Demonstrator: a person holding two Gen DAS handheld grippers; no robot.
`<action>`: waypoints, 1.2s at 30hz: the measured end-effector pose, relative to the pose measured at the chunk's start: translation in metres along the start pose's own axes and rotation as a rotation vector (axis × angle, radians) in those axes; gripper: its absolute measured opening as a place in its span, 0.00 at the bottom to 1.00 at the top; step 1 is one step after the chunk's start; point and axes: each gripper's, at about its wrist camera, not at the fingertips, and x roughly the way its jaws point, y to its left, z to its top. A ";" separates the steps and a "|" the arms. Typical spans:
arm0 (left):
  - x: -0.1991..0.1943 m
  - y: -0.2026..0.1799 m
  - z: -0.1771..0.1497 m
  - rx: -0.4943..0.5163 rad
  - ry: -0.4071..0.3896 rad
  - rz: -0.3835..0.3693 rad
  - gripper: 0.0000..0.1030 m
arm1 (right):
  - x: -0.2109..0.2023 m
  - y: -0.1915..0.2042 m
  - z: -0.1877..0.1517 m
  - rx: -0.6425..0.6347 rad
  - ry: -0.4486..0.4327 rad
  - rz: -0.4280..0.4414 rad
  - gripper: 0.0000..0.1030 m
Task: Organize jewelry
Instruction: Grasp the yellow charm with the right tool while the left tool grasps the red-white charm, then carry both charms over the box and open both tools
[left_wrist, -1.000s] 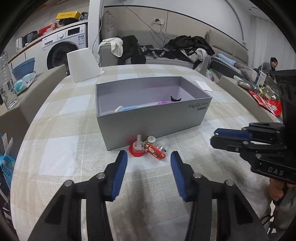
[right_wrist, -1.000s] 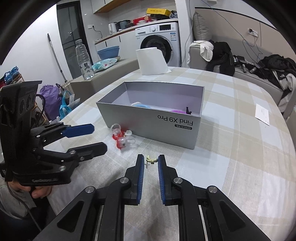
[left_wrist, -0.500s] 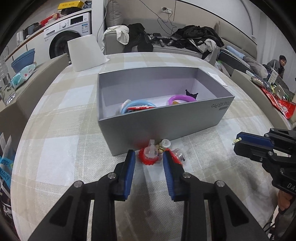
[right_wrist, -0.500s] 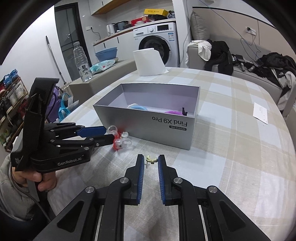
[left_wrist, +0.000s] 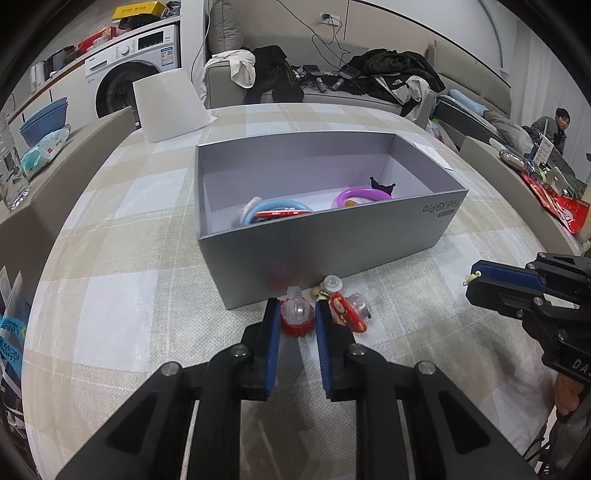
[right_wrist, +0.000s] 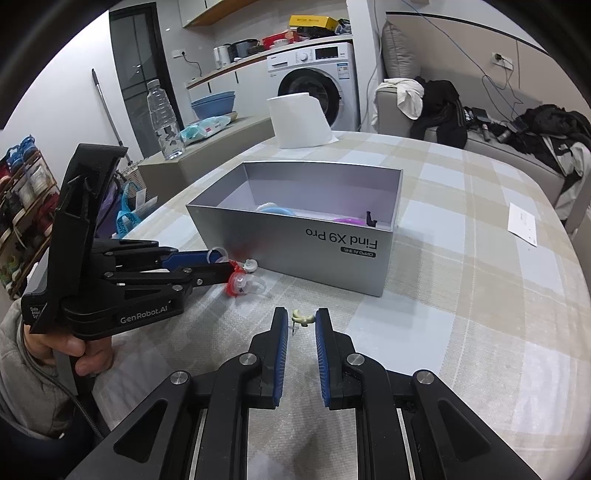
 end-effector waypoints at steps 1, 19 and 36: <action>-0.001 0.001 0.001 -0.003 -0.004 -0.002 0.14 | 0.000 0.000 0.000 0.003 -0.001 -0.002 0.14; -0.031 -0.012 0.007 0.019 -0.109 -0.010 0.14 | -0.013 -0.004 0.009 0.035 -0.049 0.021 0.14; -0.049 -0.010 0.031 0.007 -0.218 0.008 0.14 | -0.032 -0.002 0.051 0.040 -0.141 0.014 0.14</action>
